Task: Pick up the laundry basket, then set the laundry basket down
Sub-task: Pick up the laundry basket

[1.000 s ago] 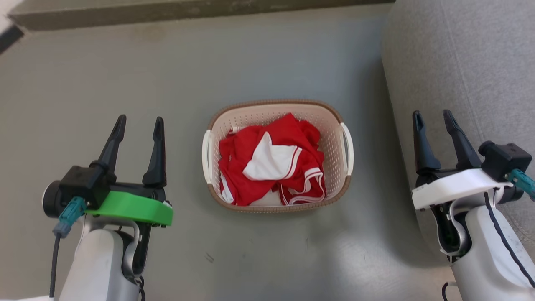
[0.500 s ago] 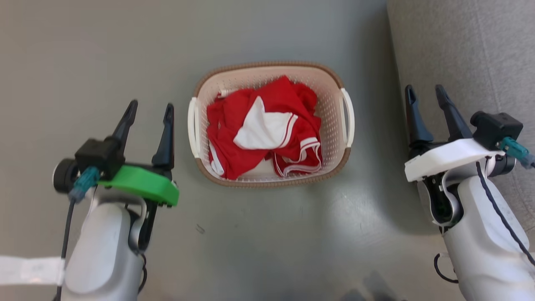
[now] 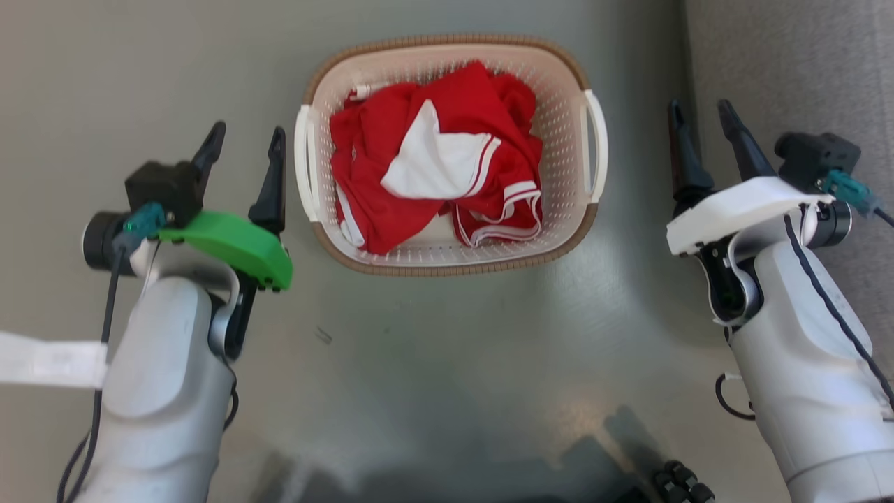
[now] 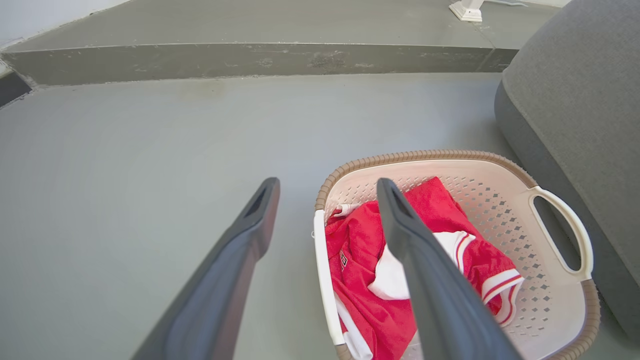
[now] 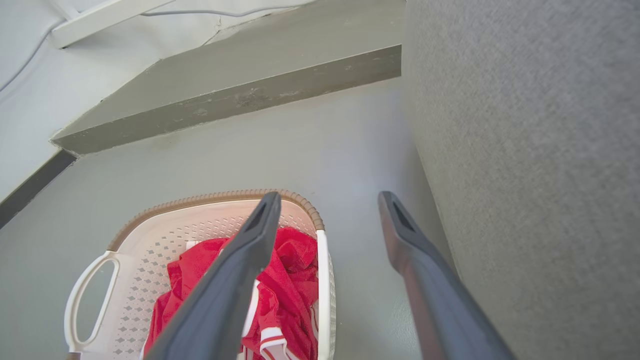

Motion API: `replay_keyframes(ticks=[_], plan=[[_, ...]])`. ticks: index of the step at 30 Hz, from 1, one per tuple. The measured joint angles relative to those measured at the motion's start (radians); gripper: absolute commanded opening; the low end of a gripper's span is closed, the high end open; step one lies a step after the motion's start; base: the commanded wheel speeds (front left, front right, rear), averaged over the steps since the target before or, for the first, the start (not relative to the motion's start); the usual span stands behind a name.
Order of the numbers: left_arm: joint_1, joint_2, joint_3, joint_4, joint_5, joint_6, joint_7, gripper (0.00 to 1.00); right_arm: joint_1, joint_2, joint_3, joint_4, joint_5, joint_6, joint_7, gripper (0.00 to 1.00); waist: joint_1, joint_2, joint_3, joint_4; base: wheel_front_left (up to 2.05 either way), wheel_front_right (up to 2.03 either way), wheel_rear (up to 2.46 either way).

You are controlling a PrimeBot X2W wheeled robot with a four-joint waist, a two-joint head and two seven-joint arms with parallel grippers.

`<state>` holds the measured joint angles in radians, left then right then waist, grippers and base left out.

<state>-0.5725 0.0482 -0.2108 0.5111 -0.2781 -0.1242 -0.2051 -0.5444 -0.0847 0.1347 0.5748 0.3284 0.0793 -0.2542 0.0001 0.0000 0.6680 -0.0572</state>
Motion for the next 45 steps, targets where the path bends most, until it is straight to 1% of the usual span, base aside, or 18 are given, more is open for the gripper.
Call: replay_keyframes(ticks=[11,12,16,23,30,32,35,45], plan=[[-0.148,-0.002,-0.036,0.104,-0.023,0.000,0.027,1.00,-0.145,0.012,0.024,0.131,0.026,0.009,0.010,1.00,0.0001,0.0000,0.116,0.006,0.00,0.00,0.00],[-0.169,-0.004,-0.047,0.125,-0.032,0.000,0.028,1.00,-0.169,0.015,0.032,0.154,0.034,0.017,0.013,1.00,0.0001,0.0000,0.136,0.007,0.00,0.00,0.00],[-0.200,-0.004,-0.060,0.162,-0.037,0.000,0.030,1.00,-0.213,0.019,0.044,0.200,0.035,0.018,0.022,1.00,0.0001,0.0000,0.174,0.009,0.00,0.00,0.00],[-0.261,-0.009,-0.111,0.218,-0.062,0.000,0.050,1.00,-0.276,0.021,0.064,0.272,0.052,0.025,0.023,1.00,0.0000,0.0000,0.232,0.012,0.00,0.00,0.00],[-0.315,-0.011,-0.114,0.274,-0.077,0.000,0.056,1.00,-0.336,0.021,0.075,0.327,0.080,0.026,0.023,1.00,0.0000,0.0000,0.282,0.016,0.00,0.00,0.00],[-0.325,-0.012,-0.120,0.294,-0.089,0.000,0.064,1.00,-0.348,0.020,0.084,0.347,0.087,0.033,0.023,1.00,0.0000,0.0000,0.294,0.019,0.00,0.00,0.00],[-0.334,-0.013,-0.146,0.320,-0.099,0.000,0.072,1.00,-0.360,0.021,0.102,0.375,0.092,0.035,0.027,1.00,0.0000,0.0000,0.308,0.024,0.00,0.00,0.00],[-0.397,-0.022,-0.211,0.358,-0.138,0.000,0.091,1.00,-0.421,0.020,0.153,0.419,0.177,0.035,0.045,1.00,0.0000,0.0000,0.344,0.034,0.00,0.00,0.00]])
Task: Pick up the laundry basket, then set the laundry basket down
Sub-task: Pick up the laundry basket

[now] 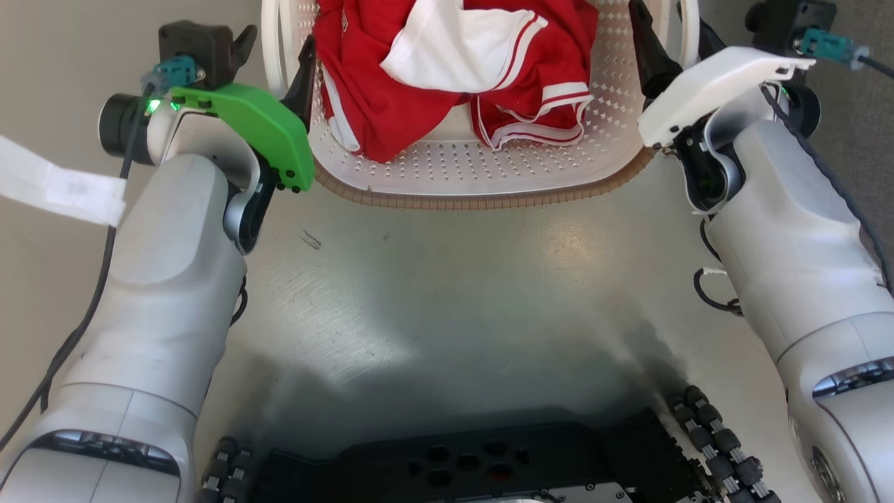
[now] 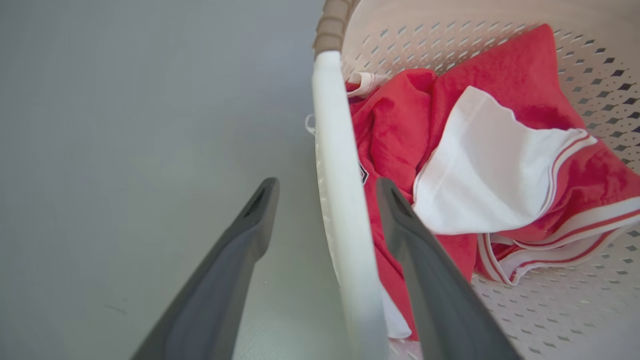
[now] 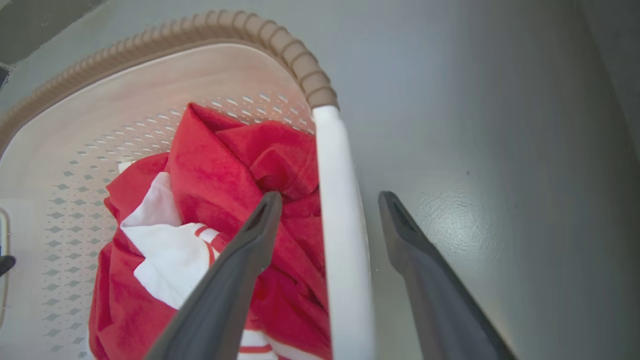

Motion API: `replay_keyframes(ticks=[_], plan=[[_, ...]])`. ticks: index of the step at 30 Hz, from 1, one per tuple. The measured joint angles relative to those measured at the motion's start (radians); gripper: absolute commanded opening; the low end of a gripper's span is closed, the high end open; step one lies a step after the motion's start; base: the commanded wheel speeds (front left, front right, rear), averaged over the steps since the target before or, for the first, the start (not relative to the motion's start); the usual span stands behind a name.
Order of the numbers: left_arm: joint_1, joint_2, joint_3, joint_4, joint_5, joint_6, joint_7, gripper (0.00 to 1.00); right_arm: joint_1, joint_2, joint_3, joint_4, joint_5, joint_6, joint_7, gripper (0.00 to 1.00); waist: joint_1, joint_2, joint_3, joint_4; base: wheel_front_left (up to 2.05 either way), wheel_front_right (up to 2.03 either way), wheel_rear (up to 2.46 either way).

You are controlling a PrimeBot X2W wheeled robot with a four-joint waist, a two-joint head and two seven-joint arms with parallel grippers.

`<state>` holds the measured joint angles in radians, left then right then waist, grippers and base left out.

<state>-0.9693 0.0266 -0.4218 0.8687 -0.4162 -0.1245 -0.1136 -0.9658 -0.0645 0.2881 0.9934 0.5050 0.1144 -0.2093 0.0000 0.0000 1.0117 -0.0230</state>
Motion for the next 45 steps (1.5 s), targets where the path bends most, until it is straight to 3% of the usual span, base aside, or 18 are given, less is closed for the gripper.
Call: replay_keyframes(ticks=[8,9,10,11,12,13,14,29,45], plan=[[-0.020,-0.003,-0.046,0.036,-0.029,0.000,0.018,1.00,-0.018,-0.001,0.034,0.037,0.046,0.008,0.008,1.00,0.0000,0.0000,0.018,0.001,0.00,0.00,0.00],[-0.023,-0.003,-0.049,0.040,-0.036,0.000,0.018,1.00,-0.022,-0.001,0.038,0.040,0.052,0.009,0.008,0.93,0.0000,0.0000,0.019,0.001,0.00,0.00,0.00],[-0.029,-0.003,-0.050,0.046,-0.046,0.000,0.018,0.67,-0.028,0.000,0.043,0.044,0.056,0.009,0.008,0.73,0.0000,0.0000,0.020,0.001,0.00,0.00,0.00],[-0.036,-0.003,-0.051,0.052,-0.052,0.000,0.018,0.43,-0.033,0.000,0.047,0.047,0.060,0.009,0.008,0.44,0.0000,0.0000,0.022,0.002,0.00,0.00,0.00],[-0.041,-0.003,-0.051,0.054,-0.057,0.000,0.017,0.07,-0.038,-0.001,0.051,0.048,0.062,0.009,0.008,0.28,0.0000,0.0000,0.023,0.002,0.00,0.00,0.00],[-0.046,-0.003,-0.052,0.055,-0.062,0.000,0.017,0.00,-0.041,-0.002,0.055,0.051,0.064,0.009,0.008,0.06,0.0000,0.0000,0.024,0.002,0.00,0.00,0.00],[-0.046,-0.003,-0.052,0.055,-0.062,0.000,0.017,0.00,-0.041,-0.002,0.055,0.051,0.064,0.009,0.008,0.00,0.0000,0.0000,0.024,0.002,0.00,0.00,0.00],[-0.053,-0.008,-0.098,0.125,-0.133,0.003,-0.024,0.00,-0.046,0.003,0.144,0.102,0.095,0.008,-0.010,0.00,0.0000,0.0000,-0.028,0.008,0.00,0.00,0.00],[0.065,-0.010,-0.169,0.188,-0.226,0.002,-0.026,0.00,0.079,0.004,0.261,0.108,0.197,0.008,0.001,0.00,0.0000,0.0000,-0.232,0.013,0.00,0.00,0.00]])
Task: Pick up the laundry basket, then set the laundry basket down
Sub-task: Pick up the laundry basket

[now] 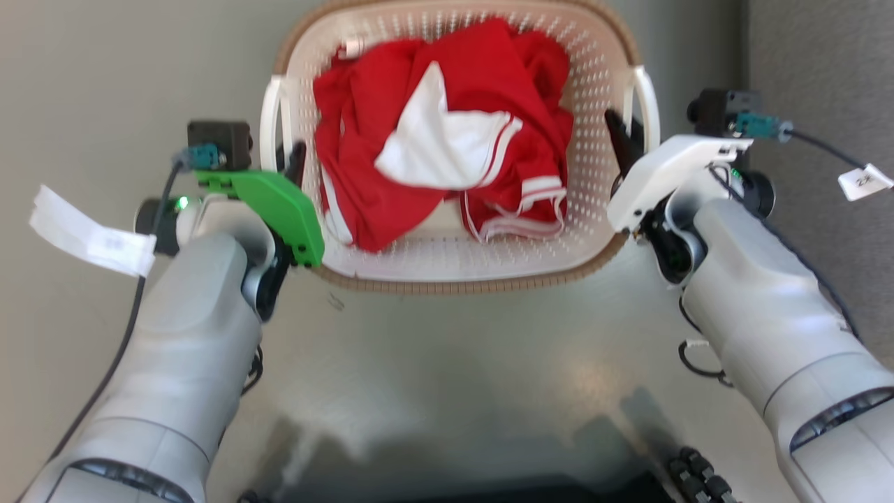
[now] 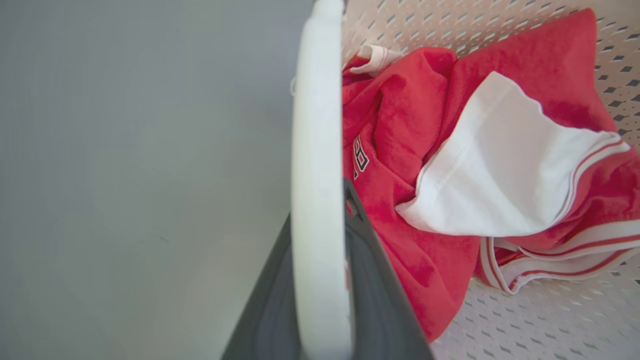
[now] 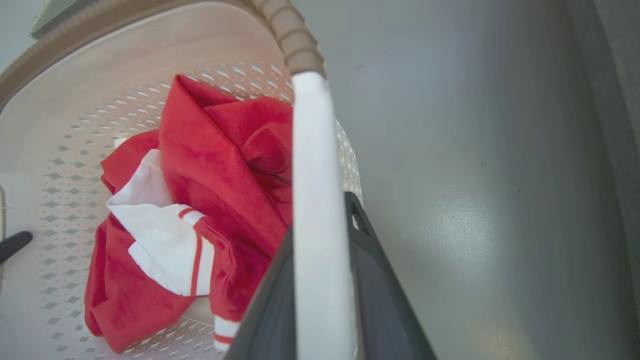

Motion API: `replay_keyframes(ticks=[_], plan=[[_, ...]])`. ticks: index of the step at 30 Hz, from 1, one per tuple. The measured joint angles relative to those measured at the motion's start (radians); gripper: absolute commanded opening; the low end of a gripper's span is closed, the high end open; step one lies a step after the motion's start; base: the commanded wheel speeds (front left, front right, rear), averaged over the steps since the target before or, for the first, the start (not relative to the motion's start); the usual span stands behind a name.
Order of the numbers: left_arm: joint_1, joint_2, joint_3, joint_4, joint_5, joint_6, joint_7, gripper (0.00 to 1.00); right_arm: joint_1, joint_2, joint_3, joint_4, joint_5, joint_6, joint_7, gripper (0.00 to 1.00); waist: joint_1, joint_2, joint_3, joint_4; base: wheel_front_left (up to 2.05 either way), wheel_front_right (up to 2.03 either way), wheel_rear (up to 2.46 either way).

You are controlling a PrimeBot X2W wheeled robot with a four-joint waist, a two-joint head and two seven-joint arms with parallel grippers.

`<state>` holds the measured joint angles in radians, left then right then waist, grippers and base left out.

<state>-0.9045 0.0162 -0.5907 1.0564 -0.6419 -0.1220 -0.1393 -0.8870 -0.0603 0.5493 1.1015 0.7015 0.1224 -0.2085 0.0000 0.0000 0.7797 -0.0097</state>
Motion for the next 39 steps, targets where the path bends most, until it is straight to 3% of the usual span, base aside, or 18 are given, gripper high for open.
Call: replay_keyframes(ticks=[39], plan=[[0.324,0.000,-0.136,0.049,-0.218,-0.001,0.157,0.00,0.318,0.001,0.199,0.014,0.226,-0.010,0.187,0.00,-0.0001,0.0000,-0.559,-0.004,0.00,0.00,0.00]])
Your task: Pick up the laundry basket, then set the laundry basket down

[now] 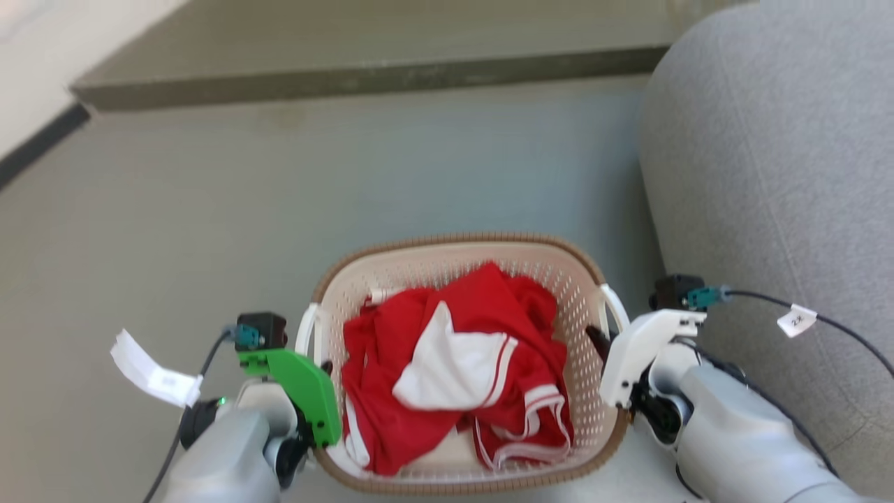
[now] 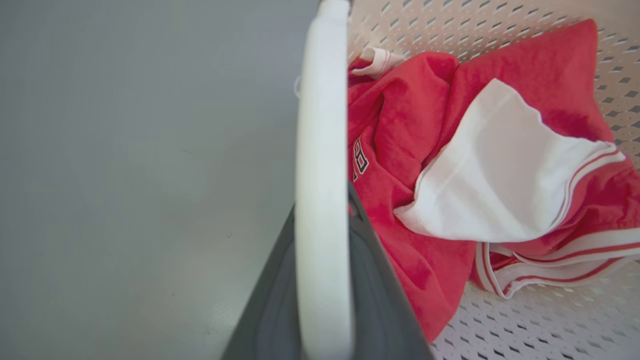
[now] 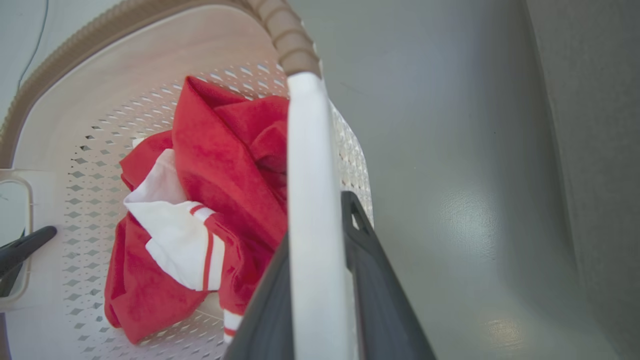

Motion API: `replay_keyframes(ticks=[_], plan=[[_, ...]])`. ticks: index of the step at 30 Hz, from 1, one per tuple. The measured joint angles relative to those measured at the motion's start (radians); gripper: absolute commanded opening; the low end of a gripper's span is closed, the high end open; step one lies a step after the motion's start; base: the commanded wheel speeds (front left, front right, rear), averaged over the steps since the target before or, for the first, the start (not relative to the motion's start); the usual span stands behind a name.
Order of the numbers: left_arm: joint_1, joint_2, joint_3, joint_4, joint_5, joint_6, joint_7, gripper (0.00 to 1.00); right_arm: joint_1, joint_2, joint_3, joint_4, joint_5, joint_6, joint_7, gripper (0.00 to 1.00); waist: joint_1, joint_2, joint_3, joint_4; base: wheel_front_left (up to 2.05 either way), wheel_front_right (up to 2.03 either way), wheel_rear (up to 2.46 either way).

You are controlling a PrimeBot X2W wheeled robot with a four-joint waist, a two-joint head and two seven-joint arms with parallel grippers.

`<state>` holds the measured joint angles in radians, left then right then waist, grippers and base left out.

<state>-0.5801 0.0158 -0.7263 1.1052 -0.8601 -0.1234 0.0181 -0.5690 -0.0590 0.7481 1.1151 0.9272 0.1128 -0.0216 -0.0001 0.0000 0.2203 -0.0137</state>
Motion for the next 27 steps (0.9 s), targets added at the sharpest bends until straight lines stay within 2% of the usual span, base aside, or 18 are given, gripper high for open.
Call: replay_keyframes(ticks=[14,27], plan=[[0.091,-0.001,-0.025,0.018,-0.047,-0.001,0.037,0.00,0.089,0.003,0.045,0.001,0.043,0.000,0.044,0.00,0.0000,0.0000,-0.179,0.007,0.00,0.00,0.00],[0.094,-0.001,-0.046,0.023,-0.061,-0.001,0.053,0.00,0.091,0.002,0.067,0.007,0.060,-0.002,0.061,0.00,0.0000,0.0000,-0.211,0.006,0.00,0.00,0.00]])
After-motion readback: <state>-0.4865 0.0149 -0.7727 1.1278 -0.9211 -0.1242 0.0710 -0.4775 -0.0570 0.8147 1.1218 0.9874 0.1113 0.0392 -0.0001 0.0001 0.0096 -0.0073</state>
